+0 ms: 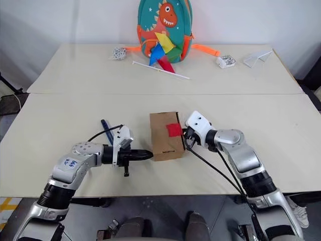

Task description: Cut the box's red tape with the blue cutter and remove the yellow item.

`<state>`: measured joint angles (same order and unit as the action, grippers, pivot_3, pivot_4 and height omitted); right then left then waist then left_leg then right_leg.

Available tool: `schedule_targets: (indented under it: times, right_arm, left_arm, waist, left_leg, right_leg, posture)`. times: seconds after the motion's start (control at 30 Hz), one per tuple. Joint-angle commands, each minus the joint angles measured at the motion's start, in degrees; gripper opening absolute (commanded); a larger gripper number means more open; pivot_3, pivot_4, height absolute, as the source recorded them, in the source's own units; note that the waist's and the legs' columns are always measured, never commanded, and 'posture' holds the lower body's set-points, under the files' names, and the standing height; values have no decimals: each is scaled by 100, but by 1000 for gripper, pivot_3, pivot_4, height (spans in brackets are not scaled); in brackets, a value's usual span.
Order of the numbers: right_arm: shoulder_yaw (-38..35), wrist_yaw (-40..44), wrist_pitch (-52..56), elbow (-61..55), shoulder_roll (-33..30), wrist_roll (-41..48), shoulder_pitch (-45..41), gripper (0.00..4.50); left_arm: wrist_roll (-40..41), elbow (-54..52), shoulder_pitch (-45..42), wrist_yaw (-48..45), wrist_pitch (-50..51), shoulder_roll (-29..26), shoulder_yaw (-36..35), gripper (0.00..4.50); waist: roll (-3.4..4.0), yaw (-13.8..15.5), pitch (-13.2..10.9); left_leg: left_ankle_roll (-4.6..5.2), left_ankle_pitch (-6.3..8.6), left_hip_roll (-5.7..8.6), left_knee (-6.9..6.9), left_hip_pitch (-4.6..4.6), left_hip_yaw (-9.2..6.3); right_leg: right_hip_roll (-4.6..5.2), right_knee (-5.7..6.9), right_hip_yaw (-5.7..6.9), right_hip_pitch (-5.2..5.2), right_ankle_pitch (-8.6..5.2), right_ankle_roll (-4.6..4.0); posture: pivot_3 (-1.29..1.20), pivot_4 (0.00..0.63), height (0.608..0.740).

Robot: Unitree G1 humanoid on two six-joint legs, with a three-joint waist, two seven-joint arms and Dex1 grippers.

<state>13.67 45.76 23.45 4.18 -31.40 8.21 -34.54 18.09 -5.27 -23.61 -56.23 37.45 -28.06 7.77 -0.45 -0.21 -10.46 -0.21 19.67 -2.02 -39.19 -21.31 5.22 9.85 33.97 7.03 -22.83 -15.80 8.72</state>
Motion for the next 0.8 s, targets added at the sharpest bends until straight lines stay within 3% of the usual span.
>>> schedule_targets:
  times: [0.03, 0.27, 0.53, 0.73, 0.8]
  right_arm:
    - [54, 258, -458, 339, 79, -134, -249, 0]
    - [-46, 470, -1152, 1185, 314, -237, -656, 0]
    - [-489, 674, -1178, 966, 65, -37, -545, 0]
    - [-1636, 1368, -64, -334, -841, 1202, 164, 0]
    - [-1965, 1735, 169, -702, -1085, 1725, 545, 389]
  left_arm:
    - [135, -211, 68, 73, -26, 52, 20, 34]
    - [90, -99, -82, 161, -106, 267, 162, 34]
    - [116, -279, -57, 180, -266, 160, -9, 34]
    - [890, -706, 126, -668, -683, -814, -1279, 34]
    - [1075, -584, 132, -471, -698, -970, -1766, 0]
  waist:
    - [0, -1, 0]
    - [0, 1, 0]
    - [0, 3, 0]
    - [2, 9, -1]
    - [5, 16, 0]
  left_leg:
    - [0, 0, 0, 0, 0, 0]
    - [0, 0, 0, -1, 2, 2]
    - [-1, -1, 0, -1, 2, 2]
    - [-6, 2, -11, 1, -7, -3]
    - [-6, 2, -10, 4, -7, 0]
  right_leg:
    - [0, 0, 0, 0, 0, 0]
    - [0, 3, -1, 1, 0, 0]
    - [0, 2, 0, 1, 0, 0]
    - [-3, 4, 5, -9, 0, 0]
    - [-3, 3, 5, -12, 0, 0]
  posture:
    - [0, 150, 740]
    - [0, 150, 740]
    - [0, 150, 740]
    - [0, 150, 740]
    - [0, 150, 740]
